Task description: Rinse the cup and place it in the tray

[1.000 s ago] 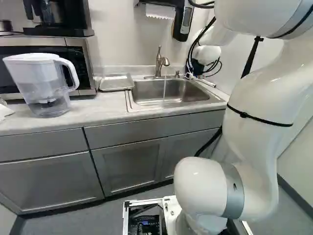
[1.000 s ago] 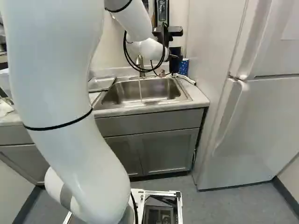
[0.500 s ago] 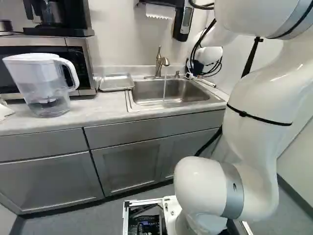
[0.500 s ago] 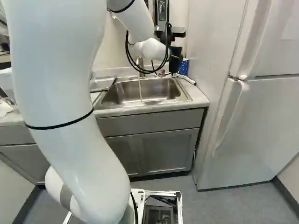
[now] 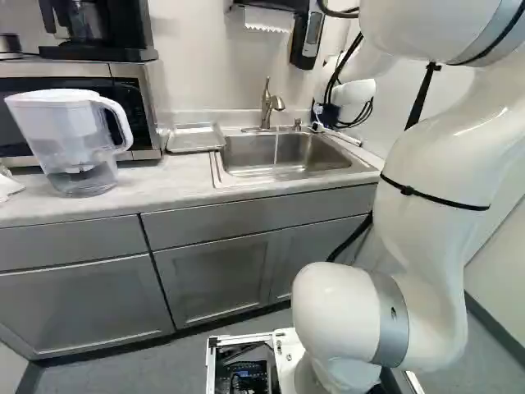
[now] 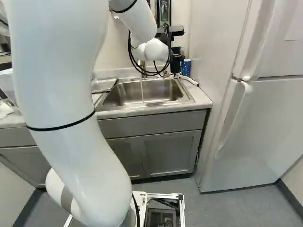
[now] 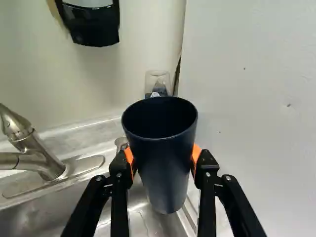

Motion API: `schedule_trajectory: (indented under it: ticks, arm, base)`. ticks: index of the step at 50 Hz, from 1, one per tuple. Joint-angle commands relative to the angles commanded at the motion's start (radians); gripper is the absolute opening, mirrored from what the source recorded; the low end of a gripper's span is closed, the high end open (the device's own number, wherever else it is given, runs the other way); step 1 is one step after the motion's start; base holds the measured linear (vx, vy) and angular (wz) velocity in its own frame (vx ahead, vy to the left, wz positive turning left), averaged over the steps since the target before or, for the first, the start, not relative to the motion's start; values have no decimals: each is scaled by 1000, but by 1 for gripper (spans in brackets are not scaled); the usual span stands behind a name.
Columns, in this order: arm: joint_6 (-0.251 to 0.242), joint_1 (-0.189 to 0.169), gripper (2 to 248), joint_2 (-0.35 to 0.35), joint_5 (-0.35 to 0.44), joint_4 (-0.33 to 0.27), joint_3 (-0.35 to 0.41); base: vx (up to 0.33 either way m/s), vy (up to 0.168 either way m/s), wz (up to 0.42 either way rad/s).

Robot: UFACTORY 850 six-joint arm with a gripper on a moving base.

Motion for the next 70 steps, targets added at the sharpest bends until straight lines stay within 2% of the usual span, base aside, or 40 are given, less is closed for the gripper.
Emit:
schedule_trajectory:
  ticks: [25, 32, 46, 59, 70]
  arm:
    - [6, -23, 125, 6, 0, -158, 7]
    - [58, -31, 125, 1, 0, -188, 1]
    - [200, -40, 125, -5, 0, -258, -5]
    - [200, -39, 125, -4, 0, -321, -4]
    - [200, -25, 125, 9, 0, -326, 10]
  base:
    - [0, 0, 0]
    - [0, 0, 0]
    - [0, 0, 0]
    - [0, 0, 0]
    - [0, 0, 0]
